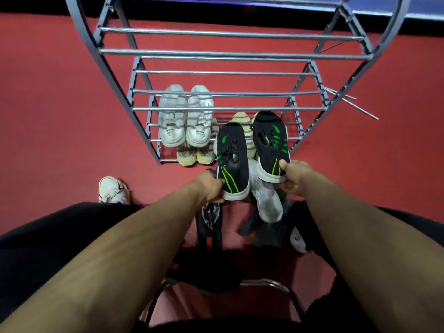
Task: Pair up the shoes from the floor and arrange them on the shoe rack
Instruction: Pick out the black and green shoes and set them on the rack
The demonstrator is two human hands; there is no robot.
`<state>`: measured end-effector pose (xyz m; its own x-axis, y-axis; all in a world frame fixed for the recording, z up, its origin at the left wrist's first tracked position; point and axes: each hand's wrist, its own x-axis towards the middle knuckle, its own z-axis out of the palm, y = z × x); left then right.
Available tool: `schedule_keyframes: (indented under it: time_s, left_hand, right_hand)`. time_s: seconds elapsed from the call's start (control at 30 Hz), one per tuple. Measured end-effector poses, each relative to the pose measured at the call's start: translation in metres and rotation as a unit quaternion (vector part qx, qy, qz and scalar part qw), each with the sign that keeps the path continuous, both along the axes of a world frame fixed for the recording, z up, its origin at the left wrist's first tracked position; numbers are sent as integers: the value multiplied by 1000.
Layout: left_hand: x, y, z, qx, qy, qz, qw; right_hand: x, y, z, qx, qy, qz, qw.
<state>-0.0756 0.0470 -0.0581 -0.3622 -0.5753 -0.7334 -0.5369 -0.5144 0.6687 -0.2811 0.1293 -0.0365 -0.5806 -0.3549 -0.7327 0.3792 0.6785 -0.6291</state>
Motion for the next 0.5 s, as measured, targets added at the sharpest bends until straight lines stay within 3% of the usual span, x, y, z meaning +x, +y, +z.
schedule_keyframes:
  time_s: [0.5]
  left_hand:
    - [-104, -137, -57, -108, -34, 6, 994]
  right_hand:
    - [-90, -128, -76, -23, 109, 9, 994]
